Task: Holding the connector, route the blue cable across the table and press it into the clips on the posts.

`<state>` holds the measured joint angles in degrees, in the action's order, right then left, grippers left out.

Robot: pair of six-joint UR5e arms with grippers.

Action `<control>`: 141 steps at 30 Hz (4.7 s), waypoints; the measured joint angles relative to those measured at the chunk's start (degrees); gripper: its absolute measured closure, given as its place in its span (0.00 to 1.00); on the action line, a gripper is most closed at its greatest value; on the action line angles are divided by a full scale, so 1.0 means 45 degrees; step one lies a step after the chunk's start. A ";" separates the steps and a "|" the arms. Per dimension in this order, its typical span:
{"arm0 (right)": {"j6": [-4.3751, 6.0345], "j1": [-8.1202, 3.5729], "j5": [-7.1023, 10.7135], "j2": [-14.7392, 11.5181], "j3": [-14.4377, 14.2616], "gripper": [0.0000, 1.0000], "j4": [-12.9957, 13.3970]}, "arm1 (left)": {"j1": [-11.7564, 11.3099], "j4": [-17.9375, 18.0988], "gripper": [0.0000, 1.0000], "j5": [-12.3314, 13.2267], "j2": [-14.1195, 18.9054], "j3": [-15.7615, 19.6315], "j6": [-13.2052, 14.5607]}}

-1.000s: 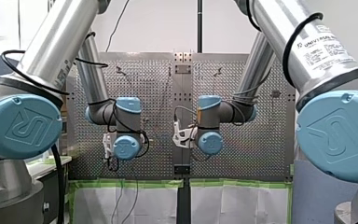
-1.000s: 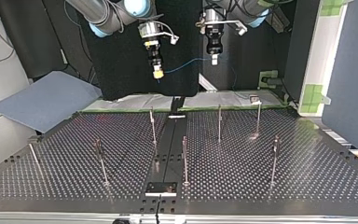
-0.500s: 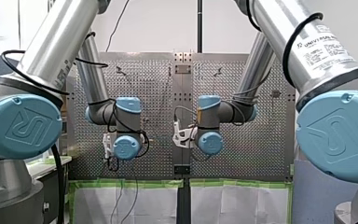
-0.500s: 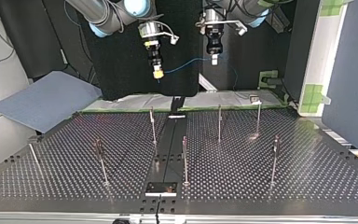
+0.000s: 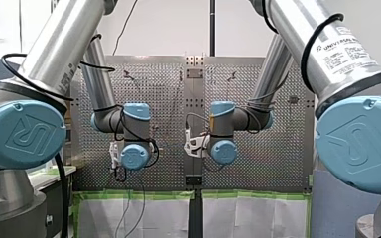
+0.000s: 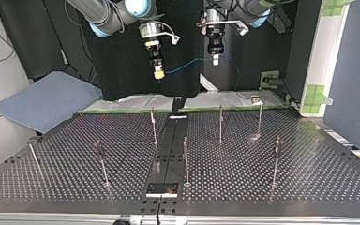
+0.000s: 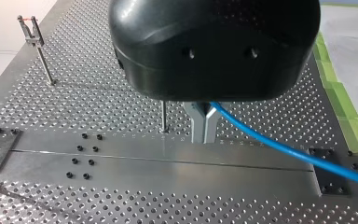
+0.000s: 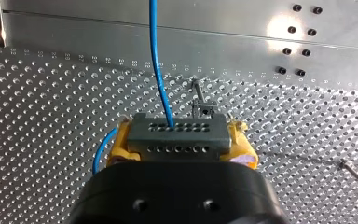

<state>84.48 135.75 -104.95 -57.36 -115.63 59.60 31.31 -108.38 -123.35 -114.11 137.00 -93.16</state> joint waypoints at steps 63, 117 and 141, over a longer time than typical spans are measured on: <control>-0.0036 0.0169 -0.0035 0.0846 0.0074 1.00 -0.0700 | -0.1182 -0.1479 1.00 0.0841 0.1241 0.0475 0.0118; 0.0966 0.1003 0.2272 -0.2964 0.4776 1.00 -0.6204 | -0.2669 -0.5880 1.00 -0.3212 0.6765 -0.2145 0.0823; 0.1431 0.1153 0.2303 -0.2200 0.7325 1.00 -0.8771 | -0.3838 -0.6624 1.00 -0.1044 0.6856 -0.3386 0.0213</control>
<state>90.92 140.94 -94.59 -67.26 -82.66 20.13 14.04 -138.19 -128.05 -83.26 121.76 -92.20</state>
